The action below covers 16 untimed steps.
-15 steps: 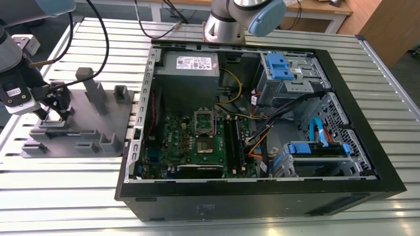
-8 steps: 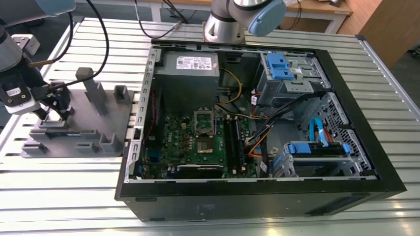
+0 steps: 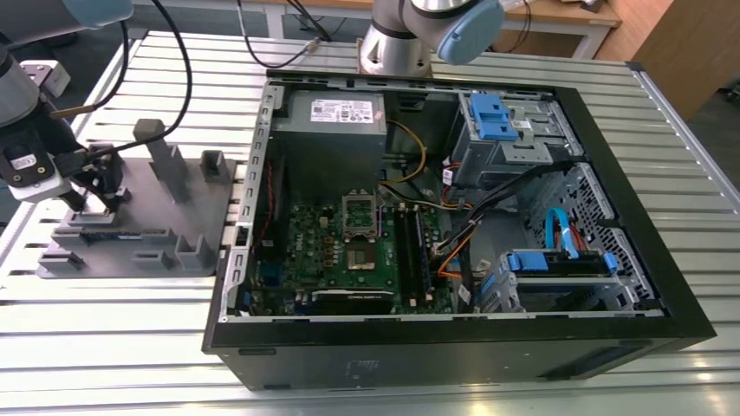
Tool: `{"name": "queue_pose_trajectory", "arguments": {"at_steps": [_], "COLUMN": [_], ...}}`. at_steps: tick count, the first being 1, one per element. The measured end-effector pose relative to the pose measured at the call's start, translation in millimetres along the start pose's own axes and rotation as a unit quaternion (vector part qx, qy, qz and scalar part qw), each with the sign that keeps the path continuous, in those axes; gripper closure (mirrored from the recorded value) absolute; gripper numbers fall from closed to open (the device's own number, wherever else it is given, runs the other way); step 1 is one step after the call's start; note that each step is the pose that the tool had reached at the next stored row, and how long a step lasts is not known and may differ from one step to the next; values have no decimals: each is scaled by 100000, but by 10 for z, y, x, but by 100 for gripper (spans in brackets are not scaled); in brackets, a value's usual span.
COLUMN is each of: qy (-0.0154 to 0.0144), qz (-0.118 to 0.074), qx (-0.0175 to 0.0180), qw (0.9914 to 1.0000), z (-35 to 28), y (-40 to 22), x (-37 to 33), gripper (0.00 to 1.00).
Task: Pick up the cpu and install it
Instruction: 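Pick up the cpu and move it towards the insertion slot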
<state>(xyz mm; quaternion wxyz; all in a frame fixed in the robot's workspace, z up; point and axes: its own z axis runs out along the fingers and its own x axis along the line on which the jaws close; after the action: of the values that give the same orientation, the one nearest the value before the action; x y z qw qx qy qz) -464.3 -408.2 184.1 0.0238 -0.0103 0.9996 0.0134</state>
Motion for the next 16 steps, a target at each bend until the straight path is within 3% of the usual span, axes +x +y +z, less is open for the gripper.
{"name": "queue_pose_trajectory", "arguments": {"at_steps": [3,16], "qy": [7,15], "qz": [1,1], "qx": [3,7], "qw": [100000,100000], "z": [-2,-28], "y": [0,0], "x": [0,-1], "gripper": [53,53]}}
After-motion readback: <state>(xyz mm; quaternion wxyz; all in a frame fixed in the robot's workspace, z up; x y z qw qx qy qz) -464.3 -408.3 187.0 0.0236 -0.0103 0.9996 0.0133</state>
